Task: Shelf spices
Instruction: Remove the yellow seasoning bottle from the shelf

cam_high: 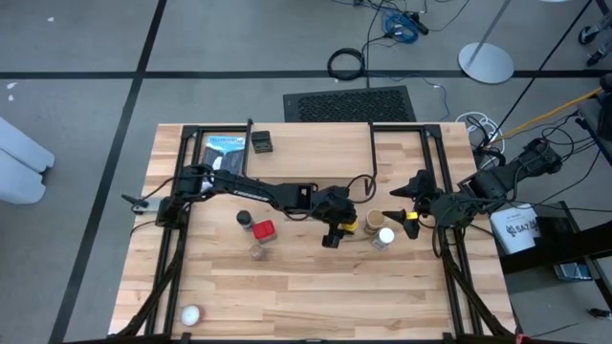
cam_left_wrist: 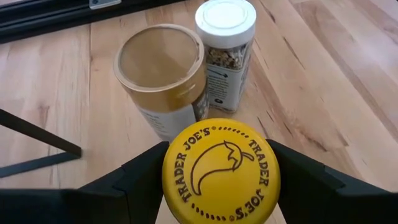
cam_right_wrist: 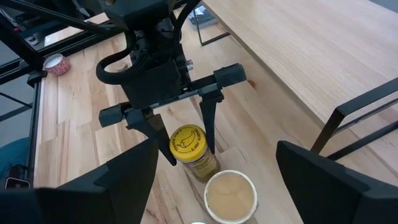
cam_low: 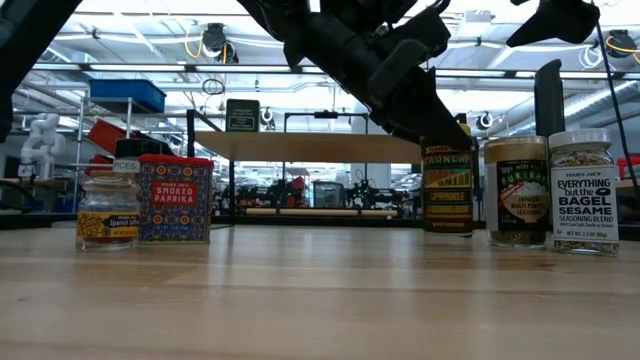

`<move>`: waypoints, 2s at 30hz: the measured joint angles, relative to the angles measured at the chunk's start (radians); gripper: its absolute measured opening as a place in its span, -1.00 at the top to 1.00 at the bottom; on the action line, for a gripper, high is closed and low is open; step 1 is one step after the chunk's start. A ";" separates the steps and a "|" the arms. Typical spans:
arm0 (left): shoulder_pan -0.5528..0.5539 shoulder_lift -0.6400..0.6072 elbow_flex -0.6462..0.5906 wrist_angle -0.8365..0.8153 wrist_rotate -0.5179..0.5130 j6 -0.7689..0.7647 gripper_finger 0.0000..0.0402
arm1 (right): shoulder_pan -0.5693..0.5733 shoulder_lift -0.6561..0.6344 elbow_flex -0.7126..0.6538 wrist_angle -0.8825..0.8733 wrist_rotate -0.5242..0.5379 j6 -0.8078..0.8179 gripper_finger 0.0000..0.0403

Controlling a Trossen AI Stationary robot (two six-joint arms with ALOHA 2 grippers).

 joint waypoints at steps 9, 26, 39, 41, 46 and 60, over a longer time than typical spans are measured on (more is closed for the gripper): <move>0.002 0.000 0.000 0.010 0.000 0.000 -0.32 | 0.000 0.000 0.000 0.000 0.000 0.000 -0.56; 0.003 0.000 0.000 0.046 0.000 -0.002 -0.32 | 0.000 0.000 0.000 0.000 0.000 0.000 -0.56; -0.002 0.057 0.000 0.098 -0.003 -0.010 -0.32 | 0.000 0.000 0.000 0.006 -0.004 0.000 -0.56; -0.004 0.061 0.000 0.101 -0.003 -0.010 -0.32 | 0.000 0.000 0.000 0.006 -0.004 0.000 -0.56; -0.005 0.061 0.000 0.113 -0.003 -0.010 -0.32 | 0.000 0.000 0.000 0.006 -0.004 -0.001 -0.56; -0.004 0.061 0.000 0.146 -0.030 -0.011 -0.32 | 0.000 0.002 0.000 0.006 -0.005 -0.001 -0.56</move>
